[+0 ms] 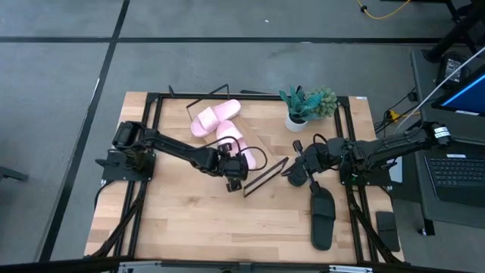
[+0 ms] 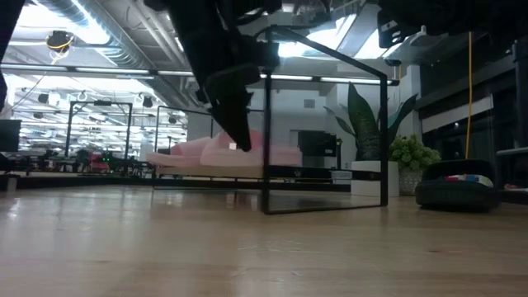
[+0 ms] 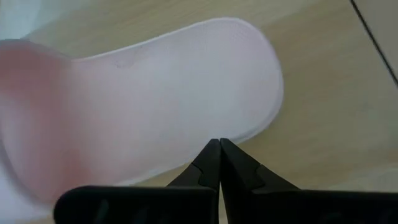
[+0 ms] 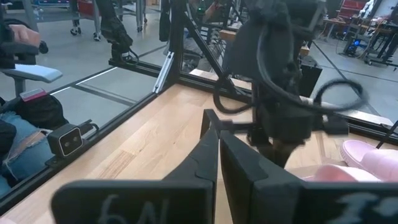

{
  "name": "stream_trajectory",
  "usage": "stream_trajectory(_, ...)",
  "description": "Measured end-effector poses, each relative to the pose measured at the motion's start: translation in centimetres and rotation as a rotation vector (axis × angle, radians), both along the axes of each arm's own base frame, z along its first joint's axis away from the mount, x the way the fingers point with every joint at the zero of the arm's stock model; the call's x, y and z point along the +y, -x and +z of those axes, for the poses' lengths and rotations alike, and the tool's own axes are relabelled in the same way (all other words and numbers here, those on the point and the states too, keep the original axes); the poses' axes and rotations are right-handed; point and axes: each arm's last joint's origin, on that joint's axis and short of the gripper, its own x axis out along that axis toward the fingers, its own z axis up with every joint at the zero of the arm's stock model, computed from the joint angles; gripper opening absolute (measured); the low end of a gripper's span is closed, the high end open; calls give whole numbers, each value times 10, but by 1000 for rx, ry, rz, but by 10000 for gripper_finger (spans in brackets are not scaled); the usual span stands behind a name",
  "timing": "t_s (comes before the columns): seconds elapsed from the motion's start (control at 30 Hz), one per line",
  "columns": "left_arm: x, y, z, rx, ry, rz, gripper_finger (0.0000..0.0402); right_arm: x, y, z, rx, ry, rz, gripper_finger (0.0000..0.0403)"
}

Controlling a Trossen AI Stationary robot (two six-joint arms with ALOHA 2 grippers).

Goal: Pick and place slides into the shelf
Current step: Put the pink slides on the shelf

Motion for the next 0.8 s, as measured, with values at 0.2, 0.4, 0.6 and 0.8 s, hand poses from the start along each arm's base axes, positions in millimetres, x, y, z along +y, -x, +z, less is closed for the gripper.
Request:
stream_trajectory(0.2, 4, -7, -4, -11, -22, -37, 0, 0, 0, 0, 3, 0, 0, 21)
stream_trajectory(0.4, 0, -4, -1, -16, -34, -47, 0, 0, 0, 0, 3, 0, 0, 21)
stream_trajectory(0.6, -13, -1, 2, -10, -13, -107, 0, 0, 0, 0, 3, 0, -1, 21)
stream_trajectory(0.8, -12, -1, 2, -12, -7, -107, 0, 0, 0, 0, 2, 0, -1, 21)
